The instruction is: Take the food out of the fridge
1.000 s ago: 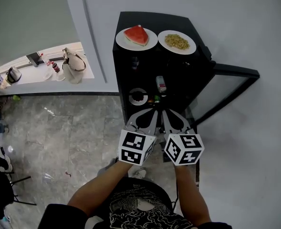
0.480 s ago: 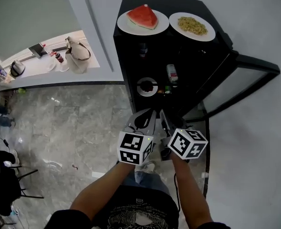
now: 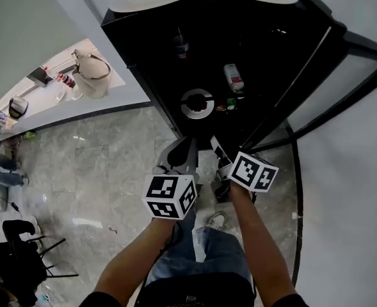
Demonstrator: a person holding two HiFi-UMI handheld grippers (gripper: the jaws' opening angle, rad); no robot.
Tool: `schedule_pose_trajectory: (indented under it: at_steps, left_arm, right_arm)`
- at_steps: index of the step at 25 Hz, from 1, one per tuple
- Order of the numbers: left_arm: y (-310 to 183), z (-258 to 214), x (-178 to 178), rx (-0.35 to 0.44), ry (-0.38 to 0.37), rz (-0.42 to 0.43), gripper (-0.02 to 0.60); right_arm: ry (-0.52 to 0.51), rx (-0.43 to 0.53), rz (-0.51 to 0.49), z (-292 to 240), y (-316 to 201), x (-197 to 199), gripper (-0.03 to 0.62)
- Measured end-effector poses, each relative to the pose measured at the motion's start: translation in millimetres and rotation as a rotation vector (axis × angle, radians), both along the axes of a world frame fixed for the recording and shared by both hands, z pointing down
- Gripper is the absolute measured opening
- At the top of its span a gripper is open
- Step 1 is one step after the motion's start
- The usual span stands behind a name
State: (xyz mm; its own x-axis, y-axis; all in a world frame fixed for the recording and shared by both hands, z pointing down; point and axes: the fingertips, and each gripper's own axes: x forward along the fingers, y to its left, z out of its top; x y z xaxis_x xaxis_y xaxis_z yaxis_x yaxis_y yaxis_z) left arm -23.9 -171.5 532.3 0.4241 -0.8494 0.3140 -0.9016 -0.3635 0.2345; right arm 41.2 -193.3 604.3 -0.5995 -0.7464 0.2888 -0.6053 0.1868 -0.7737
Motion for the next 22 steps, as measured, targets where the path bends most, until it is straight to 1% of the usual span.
schedule_pose_trajectory:
  at_steps: [2, 7, 10, 13, 17, 22]
  left_arm:
    - [-7.6, 8.9, 5.3, 0.013, -0.009, 0.007, 0.002]
    - [-27.6, 47.5, 12.3, 0.026, -0.051, 0.051, 0.002]
    - [-35.4, 76.4, 16.1, 0.025, -0.071, 0.072, 0.002]
    - [-45.3, 100.8, 17.8, 0.027, -0.063, 0.07, 0.002]
    - [-57.0, 123.2, 21.1, 0.04, -0.07, 0.092, 0.002]
    - [-70.5, 145.5, 21.6, 0.046, -0.05, 0.102, 0.002]
  right_arm:
    - [-0.038, -0.021, 0.005, 24.0, -10.7, 1.7, 0.077]
    - [-0.151, -0.062, 0.062, 92.4, -46.2, -7.1, 0.096]
    - [-0.207, -0.089, 0.078, 128.1, -61.9, -15.1, 0.111]
    - [-0.264, -0.112, 0.108, 158.4, -77.9, -16.9, 0.117]
    - [-0.379, -0.14, 0.161, 185.8, -102.5, -21.2, 0.131]
    - [-0.458, -0.193, 0.196, 219.5, -131.7, -29.1, 0.132]
